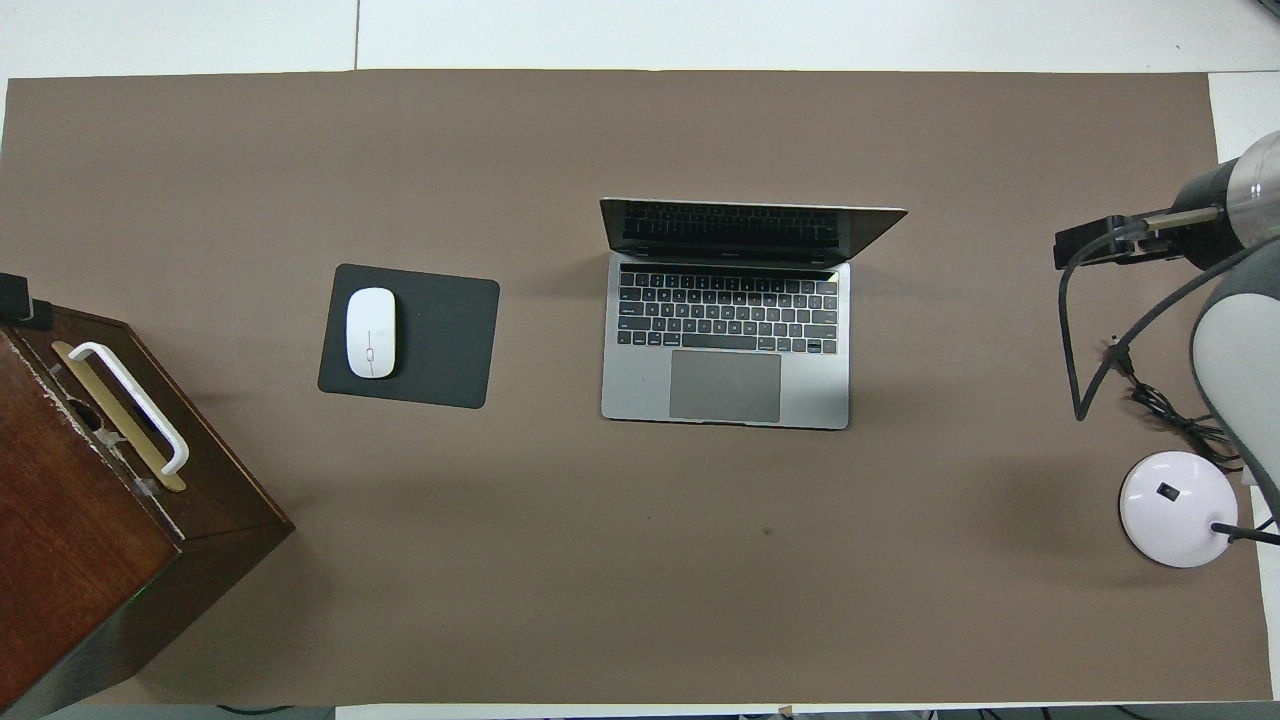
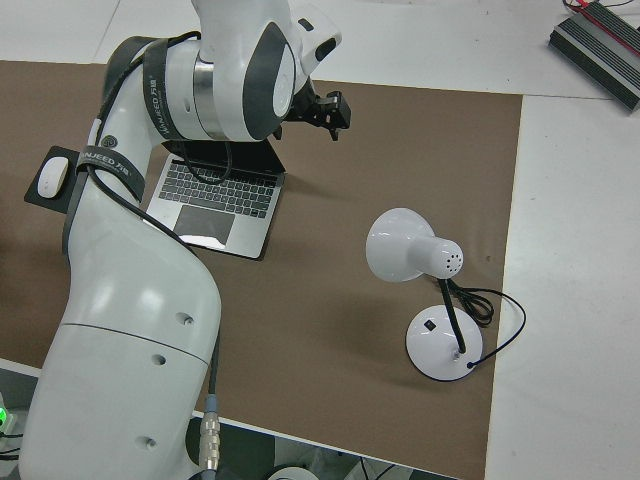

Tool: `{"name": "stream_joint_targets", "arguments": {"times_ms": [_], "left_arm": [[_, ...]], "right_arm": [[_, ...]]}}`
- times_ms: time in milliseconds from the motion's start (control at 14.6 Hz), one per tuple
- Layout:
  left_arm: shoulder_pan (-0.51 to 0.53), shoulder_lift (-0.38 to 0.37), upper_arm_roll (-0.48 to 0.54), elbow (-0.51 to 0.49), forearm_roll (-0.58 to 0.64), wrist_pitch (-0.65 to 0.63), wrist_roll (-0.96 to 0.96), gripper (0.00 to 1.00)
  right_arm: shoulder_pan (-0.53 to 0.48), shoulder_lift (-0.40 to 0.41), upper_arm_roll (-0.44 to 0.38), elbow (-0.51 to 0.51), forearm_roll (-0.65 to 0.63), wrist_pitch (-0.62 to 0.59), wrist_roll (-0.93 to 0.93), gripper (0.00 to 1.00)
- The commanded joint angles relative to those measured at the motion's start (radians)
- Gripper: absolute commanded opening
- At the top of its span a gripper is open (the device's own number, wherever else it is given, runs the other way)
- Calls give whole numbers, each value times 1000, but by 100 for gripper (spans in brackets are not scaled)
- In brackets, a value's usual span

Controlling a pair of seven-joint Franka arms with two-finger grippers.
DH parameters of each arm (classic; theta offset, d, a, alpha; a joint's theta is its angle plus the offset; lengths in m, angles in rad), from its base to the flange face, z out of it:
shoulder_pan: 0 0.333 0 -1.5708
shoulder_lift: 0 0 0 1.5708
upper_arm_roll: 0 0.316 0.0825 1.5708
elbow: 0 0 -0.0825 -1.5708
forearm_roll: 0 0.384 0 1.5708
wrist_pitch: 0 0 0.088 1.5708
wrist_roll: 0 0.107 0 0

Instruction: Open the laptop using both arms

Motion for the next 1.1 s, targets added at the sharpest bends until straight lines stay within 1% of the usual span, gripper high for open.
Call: {"name": "stream_joint_targets", "arguments": {"times_ms": [0,275,481,1030], "left_arm": [[-9,25,-19,27,19,-56,-2,100],[-32,40,-22,23,31,-39,71,100],[-64,38,-24,-11,22,-18,70,100],[-72,29,-27,-49,19,5,36,100]], "right_arm": [[-5,-14,5,-19,-3,3,7,100],[-4,-14,5,-19,-3,3,7,100],[-4,-14,5,-19,-2,2,7,100],[-10,-14,5,-20,-3,5,1,100]]}}
